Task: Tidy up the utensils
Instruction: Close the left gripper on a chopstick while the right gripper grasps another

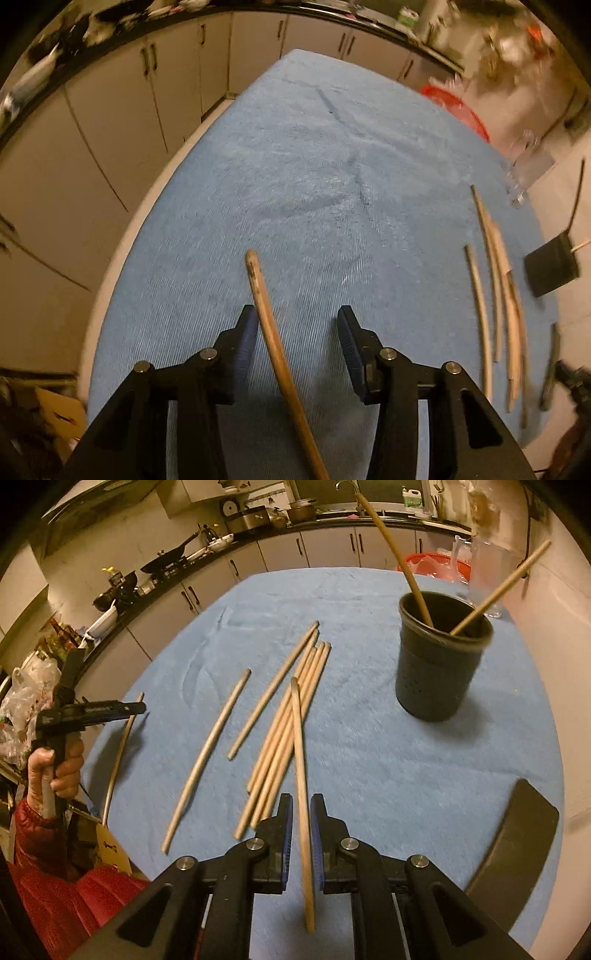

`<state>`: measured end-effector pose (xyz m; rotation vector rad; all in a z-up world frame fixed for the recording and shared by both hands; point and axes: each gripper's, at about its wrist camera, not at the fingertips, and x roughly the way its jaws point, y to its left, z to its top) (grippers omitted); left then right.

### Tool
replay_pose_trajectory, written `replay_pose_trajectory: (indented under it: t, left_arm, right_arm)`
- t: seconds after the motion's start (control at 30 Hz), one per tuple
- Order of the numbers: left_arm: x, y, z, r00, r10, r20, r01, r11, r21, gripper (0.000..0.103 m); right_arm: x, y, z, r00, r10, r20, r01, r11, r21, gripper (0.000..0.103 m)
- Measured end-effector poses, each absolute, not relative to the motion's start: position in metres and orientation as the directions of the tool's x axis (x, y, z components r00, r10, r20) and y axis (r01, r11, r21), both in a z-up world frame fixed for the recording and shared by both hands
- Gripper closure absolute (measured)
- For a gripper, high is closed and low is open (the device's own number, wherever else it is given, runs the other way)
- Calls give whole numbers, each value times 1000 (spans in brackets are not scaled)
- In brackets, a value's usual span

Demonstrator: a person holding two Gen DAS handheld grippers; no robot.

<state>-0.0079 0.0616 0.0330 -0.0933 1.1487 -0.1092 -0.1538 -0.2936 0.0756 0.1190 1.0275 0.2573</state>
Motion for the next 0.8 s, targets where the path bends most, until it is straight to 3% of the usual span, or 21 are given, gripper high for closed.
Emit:
replay_pose_trajectory:
  t: [0.03,0.07,0.13,0.3,0.8]
  left_arm:
    - [-5,56,33,412,-87,-907,27,996,-83,85]
    - [-3,50,32,413,-61,-909,26,998,-55,95]
    - [-5,39,31,393,-140,-909,75,990,-120,95]
    - [-13,9,28,397,-155,-905,171,981,-92,96]
    - [-7,27,25,382,-227,-896,207,966,-157,95]
  right_arm:
    - [-146,-289,76,489,269,-830,-150,963,223,92]
    - [-138,-289,77,486,263,-833,-133,965,227,92]
    - [-121,-286,74,487,240,-840,-103,971,218,92]
    - [-76,-275,62,438,281,-854,-112,960,258,91]
    - [-13,-227,31,394,164,-904,-168,980,105,91]
